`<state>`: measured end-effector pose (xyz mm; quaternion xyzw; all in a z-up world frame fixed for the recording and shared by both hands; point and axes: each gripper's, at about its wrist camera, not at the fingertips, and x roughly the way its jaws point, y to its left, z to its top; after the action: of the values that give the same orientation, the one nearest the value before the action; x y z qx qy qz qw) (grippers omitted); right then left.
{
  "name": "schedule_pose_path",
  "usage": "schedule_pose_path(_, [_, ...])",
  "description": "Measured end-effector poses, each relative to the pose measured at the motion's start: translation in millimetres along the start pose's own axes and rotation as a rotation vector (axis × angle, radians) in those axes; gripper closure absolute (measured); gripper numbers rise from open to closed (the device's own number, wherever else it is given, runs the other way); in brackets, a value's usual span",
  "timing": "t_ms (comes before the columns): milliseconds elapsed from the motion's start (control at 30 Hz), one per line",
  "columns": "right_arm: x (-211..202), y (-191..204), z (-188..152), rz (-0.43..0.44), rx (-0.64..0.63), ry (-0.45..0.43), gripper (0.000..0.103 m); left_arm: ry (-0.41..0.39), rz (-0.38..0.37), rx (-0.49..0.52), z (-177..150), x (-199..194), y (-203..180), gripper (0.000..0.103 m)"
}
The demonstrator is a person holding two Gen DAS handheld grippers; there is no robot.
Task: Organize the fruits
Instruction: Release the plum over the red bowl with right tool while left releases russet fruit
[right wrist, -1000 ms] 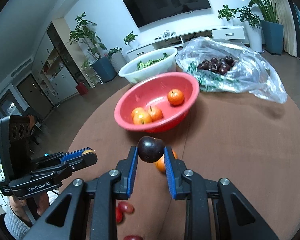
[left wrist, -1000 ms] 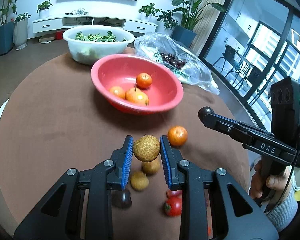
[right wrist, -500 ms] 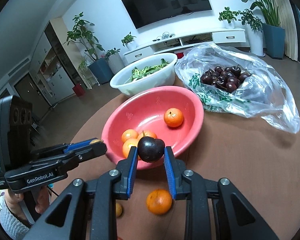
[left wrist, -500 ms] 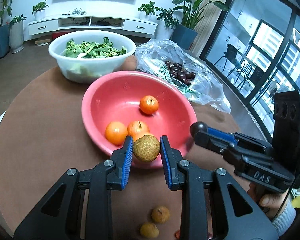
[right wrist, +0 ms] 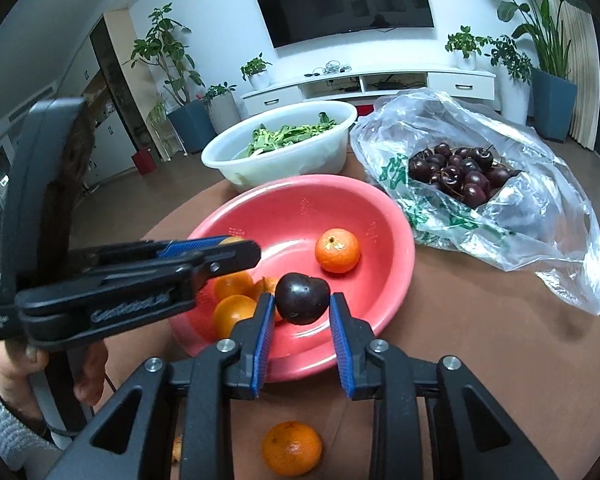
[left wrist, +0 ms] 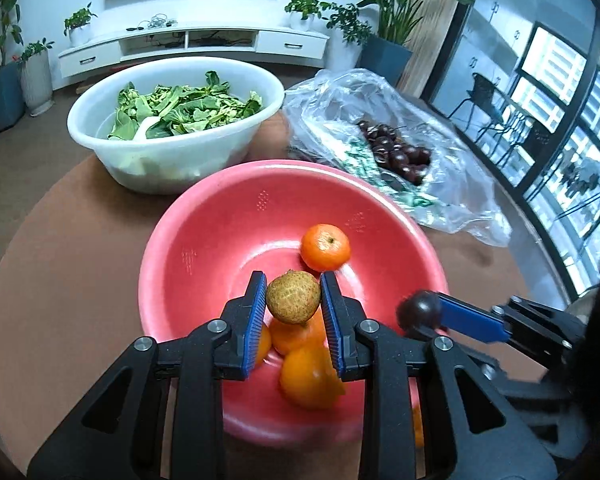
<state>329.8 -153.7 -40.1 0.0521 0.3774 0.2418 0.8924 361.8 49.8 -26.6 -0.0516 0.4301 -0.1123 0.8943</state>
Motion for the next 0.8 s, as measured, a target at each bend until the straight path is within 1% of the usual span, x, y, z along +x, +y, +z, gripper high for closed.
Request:
schedule_pose_path(67, [-0.4,0.6,-1.0,-0.008,-0.013,-0.001,0.068,0.004,0.023,0.008,1.3,6.3,-1.2,0.077])
schedule_pose_path(100, [-1.3,0.6,-1.1,-0.012,-0.016,-0.006,0.063,0.007,0.030,0.007,1.3,8.7,-1.1,0.077])
schedule_pose_path(133, [-2.6,0.8,-1.0,-0.015,-0.020,-0.013,0.061,0.010,0.035,0.006,1.8,11.4,-0.6,0.077])
schedule_pose_path(200, [-5.1,1.4,-0.4,-0.019,-0.026,-0.023,0.061,0.007,0.052,0.001,1.3,13.0,1.1,0.073])
schedule_pose_path(233, [-6.7,1.9,0.2,-0.020,-0.030,-0.027,0.060,0.005,0.052,-0.001,1.1,12.5,2.2,0.069])
schedule_pose_path(267, [-7.9,2.0,0.4,-0.019,-0.031,-0.031,0.060,0.002,0.049,-0.004,0.6,10.7,2.4,0.060])
schedule_pose_path(333, [-11.9,2.1,0.5,-0.016,-0.030,-0.040,0.060,-0.016,0.048,-0.005,-0.7,4.6,3.3,0.054])
schedule_pose_path(567, [-31.8,5.4,-2.7,0.003,-0.024,-0.063,0.060,-0.042,0.023,-0.017,-17.5,-28.3,-0.8,0.054])
schedule_pose_path(700, [-51.0,11.5,-7.1,0.014,-0.026,-0.087,0.059,-0.063,0.001,-0.016,-38.9,-56.5,-5.6,0.054])
schedule_pose_path(800, [-69.1,15.4,-16.0,0.019,-0.022,-0.113,0.055,-0.071,-0.006,-0.012,-60.9,-77.5,-9.0,0.054])
